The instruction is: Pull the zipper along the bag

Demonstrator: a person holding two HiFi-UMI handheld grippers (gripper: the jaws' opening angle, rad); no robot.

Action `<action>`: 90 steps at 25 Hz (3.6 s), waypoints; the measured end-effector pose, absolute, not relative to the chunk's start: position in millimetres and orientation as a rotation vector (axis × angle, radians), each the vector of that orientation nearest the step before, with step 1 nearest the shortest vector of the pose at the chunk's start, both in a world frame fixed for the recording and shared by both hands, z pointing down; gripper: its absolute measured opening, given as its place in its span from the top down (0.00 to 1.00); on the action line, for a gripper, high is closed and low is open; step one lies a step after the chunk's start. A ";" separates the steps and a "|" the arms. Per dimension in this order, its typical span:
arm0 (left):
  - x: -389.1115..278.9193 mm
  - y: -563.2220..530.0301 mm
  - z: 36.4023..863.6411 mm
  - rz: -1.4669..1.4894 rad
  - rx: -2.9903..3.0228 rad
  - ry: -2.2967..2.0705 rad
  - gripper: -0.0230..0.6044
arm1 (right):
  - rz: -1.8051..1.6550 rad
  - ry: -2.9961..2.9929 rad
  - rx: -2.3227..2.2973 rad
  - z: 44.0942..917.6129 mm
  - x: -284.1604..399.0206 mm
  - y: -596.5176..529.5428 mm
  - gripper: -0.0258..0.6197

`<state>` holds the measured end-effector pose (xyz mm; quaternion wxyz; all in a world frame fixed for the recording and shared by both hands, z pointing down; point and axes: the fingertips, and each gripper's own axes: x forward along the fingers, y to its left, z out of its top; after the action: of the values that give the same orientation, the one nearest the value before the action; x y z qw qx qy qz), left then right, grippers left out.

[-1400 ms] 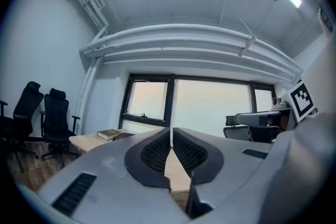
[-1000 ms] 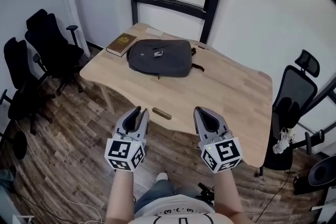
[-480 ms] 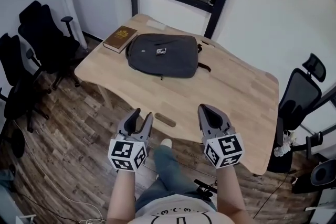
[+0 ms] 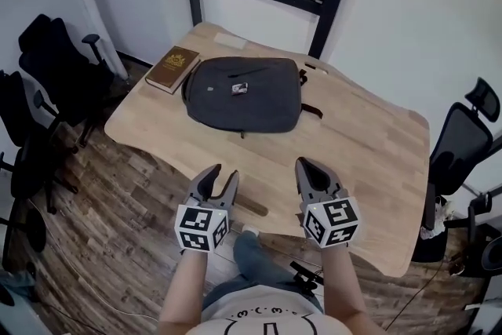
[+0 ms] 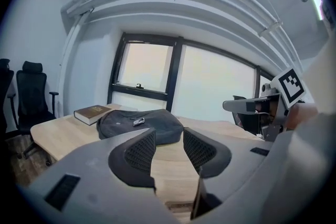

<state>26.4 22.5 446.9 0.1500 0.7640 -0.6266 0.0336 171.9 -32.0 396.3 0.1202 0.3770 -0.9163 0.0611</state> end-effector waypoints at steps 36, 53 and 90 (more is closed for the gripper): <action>-1.1 -155.0 642.3 0.548 1.731 -1.823 0.85 | 0.397 -2.220 0.867 562.0 113.9 -243.4 0.88; -3.2 -144.2 624.1 0.511 1.818 -1.717 0.93 | 0.310 -2.162 0.990 565.6 116.8 -244.1 0.88; -197.9 -145.5 637.0 0.641 1.927 -1.582 0.93 | 0.148 -1.922 1.098 572.2 121.7 -247.0 0.88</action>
<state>-197.9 -145.5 637.0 0.2798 0.7187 -0.5899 0.2391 121.7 -247.0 572.2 0.4454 0.4433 -0.7756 0.0597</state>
